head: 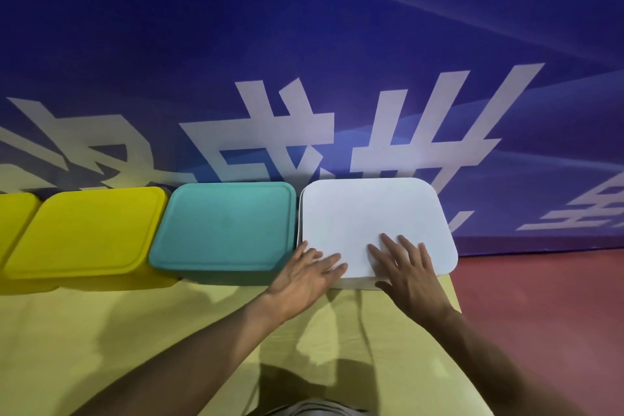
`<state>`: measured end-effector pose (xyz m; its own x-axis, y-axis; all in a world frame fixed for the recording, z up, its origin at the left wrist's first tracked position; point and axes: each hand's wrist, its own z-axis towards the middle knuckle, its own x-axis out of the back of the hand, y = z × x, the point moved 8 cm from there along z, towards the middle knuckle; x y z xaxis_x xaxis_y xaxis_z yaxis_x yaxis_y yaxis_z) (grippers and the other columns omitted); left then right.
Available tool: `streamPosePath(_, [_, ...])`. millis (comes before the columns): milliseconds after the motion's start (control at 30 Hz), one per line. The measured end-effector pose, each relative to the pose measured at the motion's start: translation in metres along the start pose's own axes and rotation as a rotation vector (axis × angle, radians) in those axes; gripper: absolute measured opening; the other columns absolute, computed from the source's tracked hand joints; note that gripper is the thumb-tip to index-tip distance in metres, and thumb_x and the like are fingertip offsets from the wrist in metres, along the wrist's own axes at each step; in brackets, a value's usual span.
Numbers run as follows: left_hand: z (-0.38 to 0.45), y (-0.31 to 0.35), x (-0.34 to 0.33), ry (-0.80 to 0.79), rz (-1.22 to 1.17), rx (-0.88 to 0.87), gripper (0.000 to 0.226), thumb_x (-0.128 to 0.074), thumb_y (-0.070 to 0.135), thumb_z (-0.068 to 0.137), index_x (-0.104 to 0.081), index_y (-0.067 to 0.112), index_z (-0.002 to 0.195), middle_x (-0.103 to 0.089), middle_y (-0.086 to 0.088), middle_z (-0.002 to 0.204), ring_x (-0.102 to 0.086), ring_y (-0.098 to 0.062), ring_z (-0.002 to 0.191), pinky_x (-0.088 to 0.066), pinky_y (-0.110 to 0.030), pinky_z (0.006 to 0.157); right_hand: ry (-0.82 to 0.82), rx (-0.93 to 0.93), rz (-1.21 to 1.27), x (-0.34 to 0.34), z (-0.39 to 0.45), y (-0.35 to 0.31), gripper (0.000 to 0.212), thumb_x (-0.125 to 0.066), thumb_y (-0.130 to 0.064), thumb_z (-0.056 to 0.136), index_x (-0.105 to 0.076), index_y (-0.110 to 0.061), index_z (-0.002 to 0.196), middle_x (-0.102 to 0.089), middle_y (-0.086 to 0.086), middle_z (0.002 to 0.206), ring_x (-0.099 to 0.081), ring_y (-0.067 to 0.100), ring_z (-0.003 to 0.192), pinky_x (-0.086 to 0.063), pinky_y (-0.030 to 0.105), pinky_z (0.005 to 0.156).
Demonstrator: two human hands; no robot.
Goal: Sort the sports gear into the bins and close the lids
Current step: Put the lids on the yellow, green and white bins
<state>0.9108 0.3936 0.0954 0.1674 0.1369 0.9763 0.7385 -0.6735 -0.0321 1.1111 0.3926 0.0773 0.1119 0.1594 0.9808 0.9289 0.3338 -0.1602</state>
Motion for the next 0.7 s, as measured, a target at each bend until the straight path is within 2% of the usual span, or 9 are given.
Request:
streamPosePath(100, [-0.002,-0.002,-0.003,0.018,-0.067,0.059,0.055,-0.046,0.031,0.107,-0.028,0.023,0.159,-0.029,-0.004,0.167,-0.037,-0.036,0.143,-0.03,-0.055,0.119,0.043,0.007,-0.01,0.0,0.002,-0.001,0.076,-0.066,-0.041,0.096,-0.027,-0.03,0.161,-0.027,0.006,0.167,-0.029,0.04,0.15,-0.03,0.064,0.117])
streamPosePath(200, [-0.004,-0.009,-0.006,0.002,-0.087,0.117,0.067,-0.043,0.047,0.106,-0.016,0.022,0.162,-0.014,-0.008,0.171,-0.022,-0.034,0.151,-0.025,-0.055,0.122,0.054,0.018,-0.003,0.002,0.003,-0.002,0.073,-0.062,-0.043,0.098,-0.026,-0.031,0.161,-0.027,0.004,0.167,-0.029,0.039,0.15,-0.029,0.062,0.119])
streamPosePath(267, [-0.003,-0.016,-0.004,0.009,-0.078,0.13,0.07,-0.047,0.047,0.105,-0.015,0.023,0.163,-0.013,-0.01,0.171,-0.023,-0.035,0.152,-0.023,-0.055,0.123,0.055,0.027,0.013,0.003,0.002,-0.003,0.071,-0.06,-0.043,0.1,-0.026,-0.032,0.161,-0.027,0.002,0.168,-0.029,0.038,0.15,-0.028,0.061,0.119])
streamPosePath(367, [0.001,-0.022,-0.005,-0.033,-0.078,0.131,0.071,-0.053,0.035,0.103,-0.014,0.031,0.163,-0.01,-0.011,0.171,-0.021,-0.036,0.152,-0.019,-0.056,0.122,0.066,0.061,0.018,0.006,0.0,-0.004,0.072,-0.058,-0.044,0.101,-0.02,-0.036,0.162,-0.02,-0.002,0.17,-0.028,0.038,0.151,-0.025,0.06,0.121])
streamPosePath(433, [0.004,-0.025,-0.006,-0.045,-0.055,0.128,0.078,-0.057,0.023,0.099,-0.011,0.035,0.161,-0.009,-0.011,0.171,-0.021,-0.037,0.152,-0.019,-0.057,0.121,0.057,0.04,0.011,0.012,-0.001,0.001,0.082,-0.059,-0.053,0.096,-0.014,-0.038,0.163,-0.011,-0.004,0.171,-0.025,0.04,0.151,-0.023,0.066,0.119])
streamPosePath(500, [0.006,-0.027,-0.008,-0.04,-0.045,0.12,0.085,-0.06,0.016,0.096,-0.009,0.037,0.16,-0.01,-0.013,0.171,-0.023,-0.038,0.151,-0.023,-0.056,0.12,0.021,-0.085,-0.018,0.018,-0.001,0.019,0.1,-0.063,-0.069,0.085,-0.009,-0.038,0.163,-0.005,0.002,0.172,-0.016,0.047,0.151,-0.019,0.078,0.112])
streamPosePath(567, [0.007,-0.029,-0.011,-0.043,-0.048,0.101,0.089,-0.066,0.016,0.093,-0.011,0.038,0.16,-0.015,-0.014,0.17,-0.028,-0.039,0.149,-0.032,-0.053,0.117,-0.045,-0.24,-0.052,0.022,-0.001,0.043,0.119,-0.063,-0.082,0.074,0.001,-0.038,0.163,0.005,0.007,0.172,-0.007,0.058,0.149,-0.016,0.083,0.106])
streamPosePath(633, [0.008,-0.031,-0.013,-0.057,-0.045,0.1,0.089,-0.067,0.022,0.095,-0.009,0.04,0.16,-0.013,-0.012,0.17,-0.028,-0.037,0.149,-0.038,-0.05,0.112,-0.127,-0.343,-0.049,0.02,-0.002,0.06,0.13,-0.061,-0.089,0.068,0.016,-0.039,0.16,0.019,0.012,0.17,-0.002,0.065,0.146,-0.016,0.083,0.106])
streamPosePath(700, [0.011,-0.033,-0.011,-0.057,-0.035,0.106,0.084,-0.061,0.028,0.1,-0.003,0.042,0.16,-0.004,-0.009,0.172,-0.021,-0.035,0.151,-0.037,-0.05,0.11,-0.181,-0.392,-0.041,0.017,-0.001,0.068,0.132,-0.058,-0.091,0.068,0.021,-0.037,0.158,0.023,0.016,0.167,-0.005,0.067,0.145,-0.023,0.079,0.11])
